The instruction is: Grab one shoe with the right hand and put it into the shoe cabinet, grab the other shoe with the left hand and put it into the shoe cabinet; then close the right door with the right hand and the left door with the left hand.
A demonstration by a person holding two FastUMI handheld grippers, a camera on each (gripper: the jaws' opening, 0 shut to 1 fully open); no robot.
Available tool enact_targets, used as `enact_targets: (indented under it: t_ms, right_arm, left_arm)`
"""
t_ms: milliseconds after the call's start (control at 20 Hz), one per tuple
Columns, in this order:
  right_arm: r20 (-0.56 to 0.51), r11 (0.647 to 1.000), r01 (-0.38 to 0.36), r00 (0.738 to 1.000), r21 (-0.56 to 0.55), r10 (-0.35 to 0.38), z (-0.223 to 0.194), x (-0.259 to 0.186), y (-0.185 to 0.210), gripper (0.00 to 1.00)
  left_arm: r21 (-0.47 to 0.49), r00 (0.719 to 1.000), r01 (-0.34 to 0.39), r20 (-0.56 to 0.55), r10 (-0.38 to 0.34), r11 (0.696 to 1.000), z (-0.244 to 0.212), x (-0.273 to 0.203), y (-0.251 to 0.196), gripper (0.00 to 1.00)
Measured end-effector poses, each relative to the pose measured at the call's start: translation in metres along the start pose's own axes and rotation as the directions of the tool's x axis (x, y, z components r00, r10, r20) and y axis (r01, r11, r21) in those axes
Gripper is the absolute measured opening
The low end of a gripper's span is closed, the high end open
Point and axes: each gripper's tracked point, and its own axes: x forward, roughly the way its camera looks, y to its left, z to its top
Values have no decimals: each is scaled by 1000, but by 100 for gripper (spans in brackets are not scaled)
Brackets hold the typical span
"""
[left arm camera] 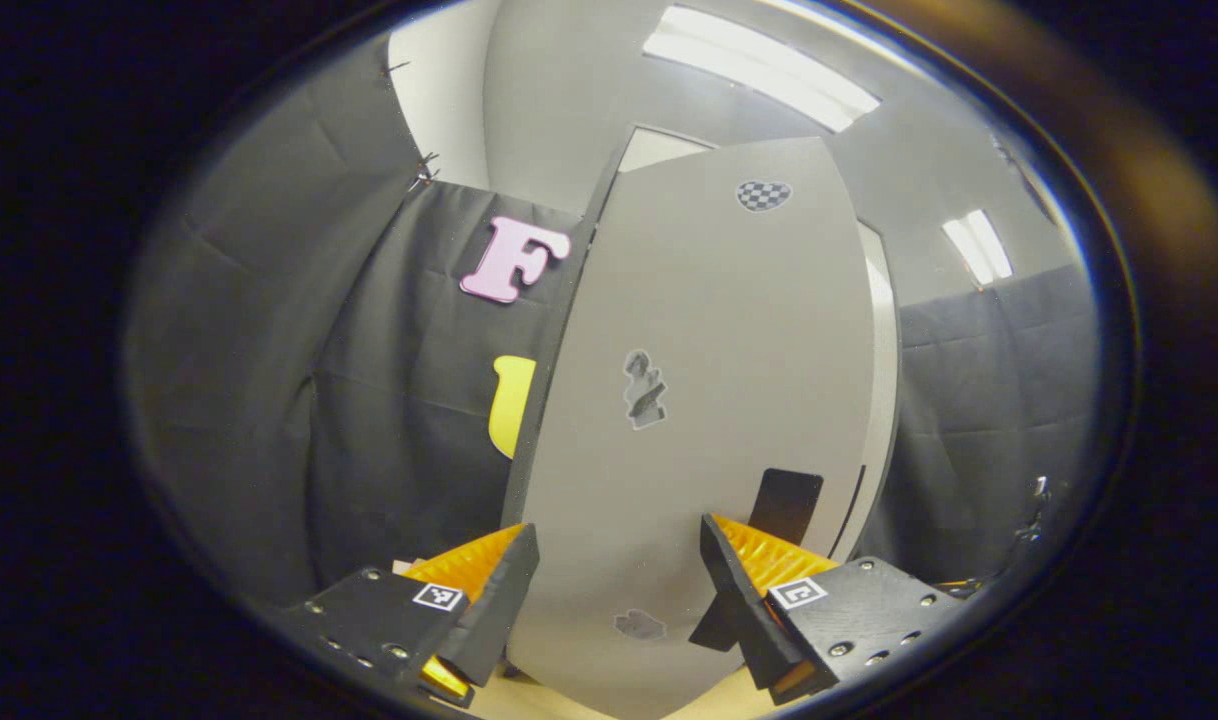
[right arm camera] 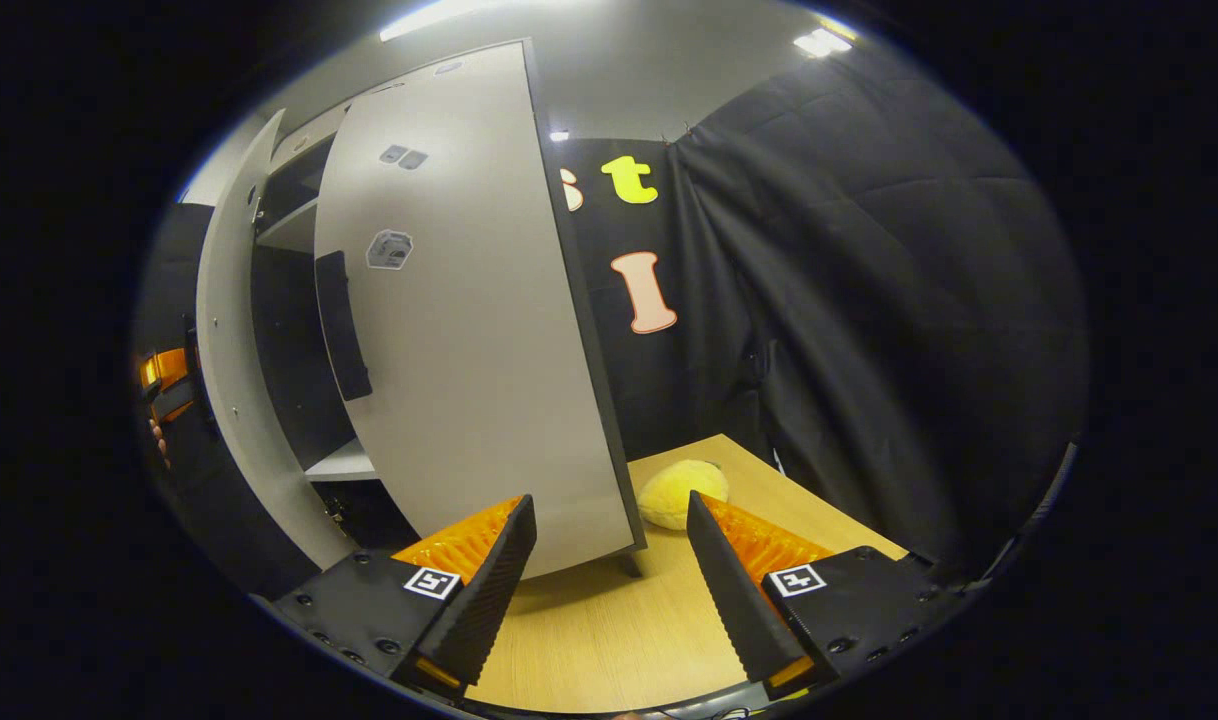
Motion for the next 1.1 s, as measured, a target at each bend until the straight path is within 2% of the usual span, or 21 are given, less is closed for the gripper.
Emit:
enact_targets:
  t_ms: [100, 150, 200, 250, 300, 400, 550, 600, 650, 700, 850, 950, 1000, 1050, 1100]
  right_arm:
    - [-1, 1000, 14, 1000, 5, -14, 3, 2, -15, 96]
    - [-7, 1000, 20, 1000, 5, -20, 5, 3, -22, 92]
    - [-13, 1000, 24, 1000, 3, -24, 6, 4, -30, 92]
    - [-25, 1000, 25, 999, 4, -25, 8, 6, -37, 96]
    - [-36, 1000, 17, 999, 9, -17, 11, 8, -41, 96]
    - [-44, 1000, -18, 999, 10, 18, 20, 14, -41, 96]
    - [-20, 997, -59, 998, -50, 58, 37, 28, -41, 96]
    - [-19, 995, -74, 997, -64, 73, 41, 34, -41, 96]
    - [-22, 993, -92, 996, -73, 90, 44, 38, -39, 96]
    - [-20, 992, -100, 995, -79, 98, 48, 43, -40, 96]
    - [-16, 981, -166, 986, -102, 165, 60, 54, -31, 96]
    - [-6, 974, -181, 983, -136, 182, 69, 62, -33, 96]
    - [0, 970, -194, 981, -144, 196, 71, 62, -28, 96]
    - [0, 966, -212, 977, -146, 214, 74, 63, -24, 96]
    - [-2, 963, -228, 973, -141, 230, 76, 63, -20, 96]
  left_arm:
    - [26, 1000, -8, 11, 7, 1000, -5, 8, -23, 94]
    - [33, 1000, -11, 12, 10, 999, -11, 3, -36, 94]
    - [40, 1000, -19, 5, 18, 999, -18, 2, -43, 87]
    - [53, 999, -54, 6, 54, 997, -19, 3, -44, 87]
    - [62, 996, -86, -8, 87, 994, -23, 4, -45, 99]
    - [48, 990, -132, -50, 134, 990, -31, -1, -43, 100]
    - [28, 978, -197, -58, 198, 980, -32, -22, -39, 87]
    - [32, 971, -231, -52, 233, 972, -29, -31, -37, 100]
    - [35, 964, -261, -47, 263, 965, -28, -42, -37, 100]
    - [37, 957, -287, -42, 288, 957, -27, -52, -38, 94]
    - [5, 946, -322, -17, 322, 947, -24, -77, -46, 94]
    - [-1, 926, -378, -9, 378, 926, -22, -101, -47, 98]
    - [6, 915, -403, 0, 403, 915, -21, -113, -48, 94]
    - [15, 907, -422, 6, 422, 907, -19, -124, -50, 94]
    - [22, 904, -427, 8, 427, 904, -17, -134, -54, 98]
